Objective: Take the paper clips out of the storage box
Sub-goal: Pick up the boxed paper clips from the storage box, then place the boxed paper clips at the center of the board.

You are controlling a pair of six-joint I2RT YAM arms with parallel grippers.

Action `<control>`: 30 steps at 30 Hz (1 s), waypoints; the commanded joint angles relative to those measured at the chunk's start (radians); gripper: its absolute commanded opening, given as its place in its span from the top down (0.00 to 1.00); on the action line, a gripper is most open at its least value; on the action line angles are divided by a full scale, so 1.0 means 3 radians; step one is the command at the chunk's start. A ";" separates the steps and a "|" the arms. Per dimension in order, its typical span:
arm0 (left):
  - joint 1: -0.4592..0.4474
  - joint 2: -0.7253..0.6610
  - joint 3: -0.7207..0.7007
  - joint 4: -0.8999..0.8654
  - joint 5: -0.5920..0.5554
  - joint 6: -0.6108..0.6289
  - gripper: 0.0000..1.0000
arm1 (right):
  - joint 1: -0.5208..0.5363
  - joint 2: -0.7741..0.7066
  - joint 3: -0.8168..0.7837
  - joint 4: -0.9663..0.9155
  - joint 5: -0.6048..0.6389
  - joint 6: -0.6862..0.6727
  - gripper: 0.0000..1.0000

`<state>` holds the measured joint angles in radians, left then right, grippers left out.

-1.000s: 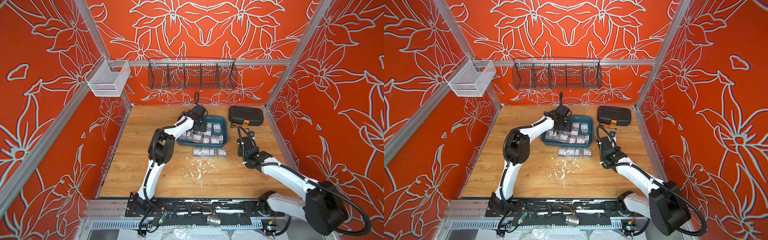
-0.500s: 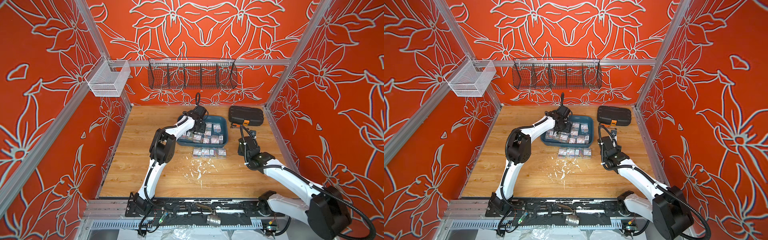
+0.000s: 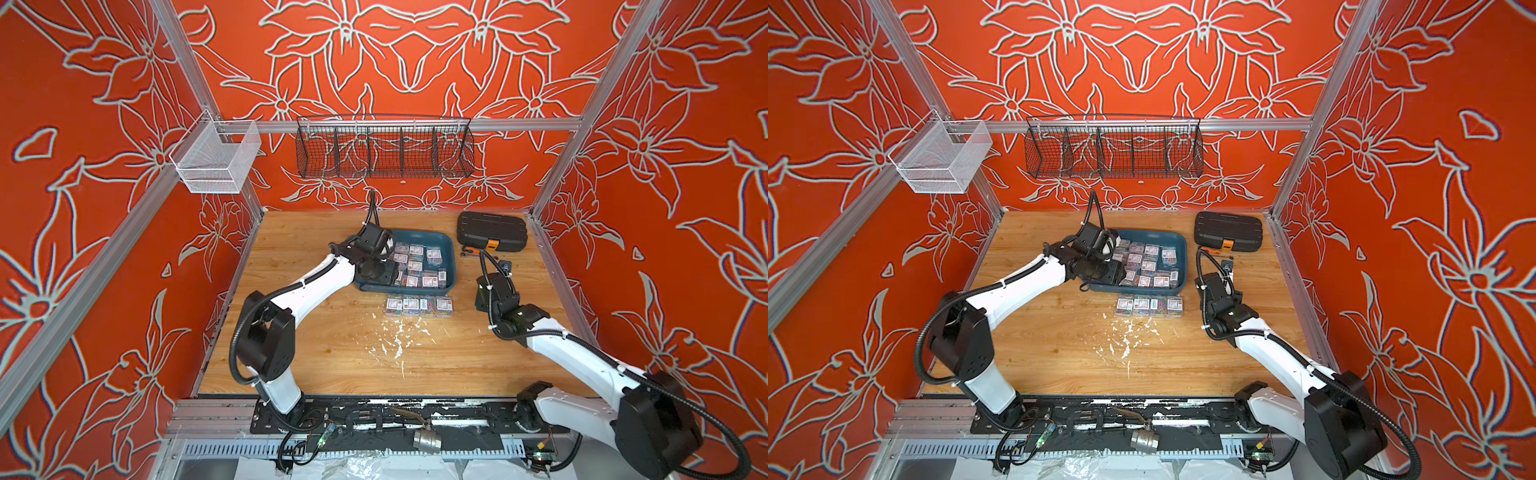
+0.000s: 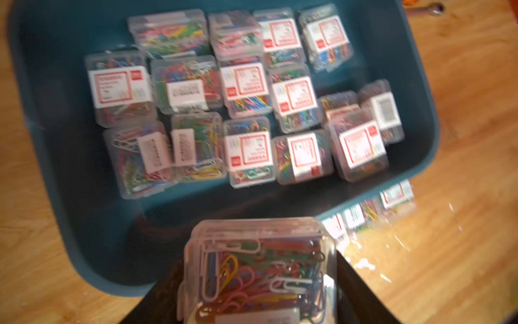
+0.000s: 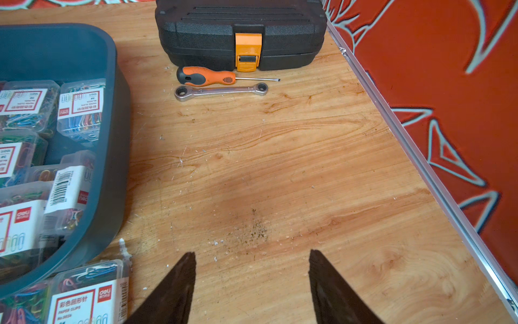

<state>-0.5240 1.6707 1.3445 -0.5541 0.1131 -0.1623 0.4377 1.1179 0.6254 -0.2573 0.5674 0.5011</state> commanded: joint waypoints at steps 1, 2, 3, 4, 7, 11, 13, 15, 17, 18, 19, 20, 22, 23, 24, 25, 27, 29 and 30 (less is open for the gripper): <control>-0.0165 -0.0125 -0.0173 0.0319 0.0406 0.0213 0.54 | -0.0039 -0.0054 -0.0043 0.0011 -0.0008 0.0019 0.33; -0.0223 -0.0132 -0.0181 0.0339 0.0392 0.0240 0.54 | -0.0062 -0.0065 -0.0052 0.0014 -0.0022 0.0029 0.32; -0.0302 -0.0128 -0.0174 0.0364 0.0367 0.0266 0.55 | -0.0104 -0.0076 -0.0059 0.0014 -0.0053 0.0038 0.32; -0.0383 -0.0109 -0.0162 0.0397 0.0370 0.0296 0.55 | -0.0147 -0.0080 -0.0058 0.0014 -0.0103 0.0052 0.32; -0.0663 0.0006 -0.0054 0.0455 0.0416 0.0453 0.57 | -0.0286 -0.0067 -0.0051 -0.0004 -0.0221 0.0101 0.32; -0.1019 0.0304 0.0249 0.0474 0.0537 0.0708 0.58 | -0.0575 -0.0098 -0.0091 -0.0047 -0.0467 0.0208 0.34; -0.1149 0.0527 0.0456 0.0461 0.0676 0.0874 0.59 | -0.0766 -0.0168 -0.0156 -0.0018 -0.0650 0.0266 0.34; -0.1238 0.0762 0.0694 0.0390 0.0716 0.0968 0.59 | -0.0920 -0.0243 -0.0219 0.0005 -0.0777 0.0316 0.34; -0.1295 0.1011 0.0962 0.0280 0.0725 0.1046 0.61 | -0.1039 -0.0288 -0.0279 0.0030 -0.0889 0.0358 0.35; -0.1309 0.1150 0.1092 0.0234 0.0717 0.1086 0.62 | -0.1090 -0.0309 -0.0294 0.0034 -0.0923 0.0386 0.35; -0.1316 0.1281 0.1217 0.0191 0.0703 0.1116 0.62 | -0.1140 -0.0318 -0.0316 0.0043 -0.0966 0.0398 0.34; -0.1320 0.1393 0.1338 0.0133 0.0680 0.1149 0.62 | -0.1174 -0.0326 -0.0327 0.0051 -0.1005 0.0403 0.35; -0.1321 0.1642 0.1591 0.0009 0.0589 0.1231 0.62 | -0.1234 -0.0340 -0.0348 0.0045 -0.1054 0.0434 0.35; -0.1321 0.1726 0.1672 -0.0008 0.0532 0.1263 0.62 | -0.1258 -0.0349 -0.0355 0.0045 -0.1080 0.0445 0.35; -0.1321 0.1817 0.1761 -0.0021 0.0479 0.1318 0.62 | -0.1287 -0.0369 -0.0369 0.0049 -0.1107 0.0449 0.34; -0.1321 0.1904 0.1845 -0.0046 0.0458 0.1372 0.63 | -0.1309 -0.0394 -0.0388 0.0056 -0.1129 0.0456 0.35; -0.1319 0.2046 0.2018 -0.0149 0.0453 0.1478 0.63 | -0.1343 -0.0443 -0.0424 0.0075 -0.1164 0.0466 0.34; -0.1321 0.2151 0.2162 -0.0249 0.0479 0.1562 0.63 | -0.1359 -0.0468 -0.0448 0.0090 -0.1189 0.0467 0.34; -0.1321 0.2190 0.2201 -0.0269 0.0497 0.1607 0.63 | -0.1361 -0.0472 -0.0451 0.0099 -0.1197 0.0461 0.34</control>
<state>-0.9215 2.3123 1.9514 -0.5716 0.2581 0.2401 0.0380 0.9916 0.5083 -0.2409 0.2344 0.6132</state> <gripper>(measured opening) 0.673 0.659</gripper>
